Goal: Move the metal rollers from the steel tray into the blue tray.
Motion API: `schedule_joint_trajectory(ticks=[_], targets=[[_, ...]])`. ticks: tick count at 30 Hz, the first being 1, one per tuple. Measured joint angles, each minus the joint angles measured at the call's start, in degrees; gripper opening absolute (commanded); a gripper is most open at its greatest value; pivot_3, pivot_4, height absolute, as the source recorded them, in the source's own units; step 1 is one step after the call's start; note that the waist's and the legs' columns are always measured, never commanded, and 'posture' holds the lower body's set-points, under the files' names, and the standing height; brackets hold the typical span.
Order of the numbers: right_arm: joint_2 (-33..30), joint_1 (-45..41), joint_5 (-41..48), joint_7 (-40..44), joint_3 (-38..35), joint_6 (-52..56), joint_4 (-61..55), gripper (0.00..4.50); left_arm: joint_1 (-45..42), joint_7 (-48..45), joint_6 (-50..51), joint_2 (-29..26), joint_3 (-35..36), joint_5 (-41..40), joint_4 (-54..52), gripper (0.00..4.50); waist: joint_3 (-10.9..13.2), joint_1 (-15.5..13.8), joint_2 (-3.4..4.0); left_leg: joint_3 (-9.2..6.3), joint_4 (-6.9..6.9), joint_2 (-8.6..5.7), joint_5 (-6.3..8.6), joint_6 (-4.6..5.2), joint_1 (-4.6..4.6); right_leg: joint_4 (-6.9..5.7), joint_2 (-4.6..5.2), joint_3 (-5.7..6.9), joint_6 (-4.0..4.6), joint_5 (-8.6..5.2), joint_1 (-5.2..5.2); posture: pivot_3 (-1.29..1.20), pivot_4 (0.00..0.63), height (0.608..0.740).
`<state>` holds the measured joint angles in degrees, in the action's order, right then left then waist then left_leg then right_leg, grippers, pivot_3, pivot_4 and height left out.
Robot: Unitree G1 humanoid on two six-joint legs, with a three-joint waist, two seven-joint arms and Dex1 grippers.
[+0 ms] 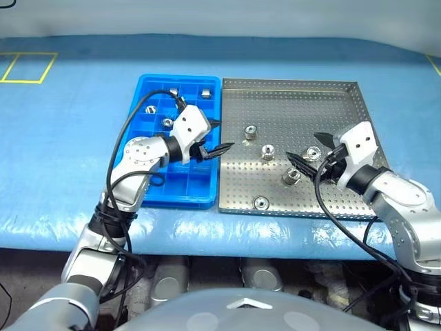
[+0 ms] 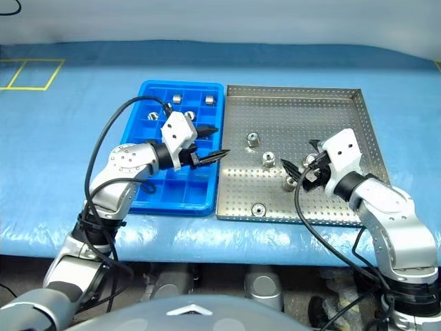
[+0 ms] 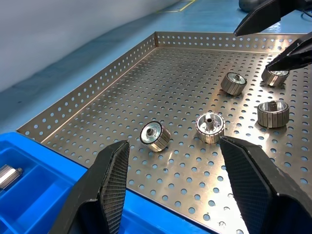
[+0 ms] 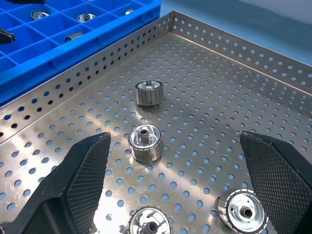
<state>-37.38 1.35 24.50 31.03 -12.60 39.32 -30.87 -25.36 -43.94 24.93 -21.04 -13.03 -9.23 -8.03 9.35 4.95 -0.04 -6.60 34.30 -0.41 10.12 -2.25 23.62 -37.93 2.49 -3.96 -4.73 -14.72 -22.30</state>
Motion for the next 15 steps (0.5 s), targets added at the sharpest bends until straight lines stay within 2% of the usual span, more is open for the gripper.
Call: schedule_joint_trajectory(ticks=[7, 15], targets=[[1.4, -0.9, 0.2, -1.1, -0.2, -0.3, 0.1, 4.44, 1.0, 0.1, 0.9, -2.3, 0.2, -0.1, -1.4, 3.20, 0.0, -0.1, 0.01, -0.01, 0.07, 0.01, 0.00, 0.00, -0.07, -0.02, -0.01, 0.01, 0.00, 0.00, 0.11, -0.10, 0.150, 0.740], [7.0, -2.4, -1.9, -6.4, 1.8, -1.4, 0.9, 4.44, 3.5, -0.3, 3.9, -4.1, 1.7, -3.0, -3.8, 3.20, 0.0, -0.4, 0.01, -0.04, 0.04, 0.01, 0.00, 0.00, -0.07, -0.03, -0.01, 0.02, 0.00, 0.00, 0.11, -0.05, 0.150, 0.740]])
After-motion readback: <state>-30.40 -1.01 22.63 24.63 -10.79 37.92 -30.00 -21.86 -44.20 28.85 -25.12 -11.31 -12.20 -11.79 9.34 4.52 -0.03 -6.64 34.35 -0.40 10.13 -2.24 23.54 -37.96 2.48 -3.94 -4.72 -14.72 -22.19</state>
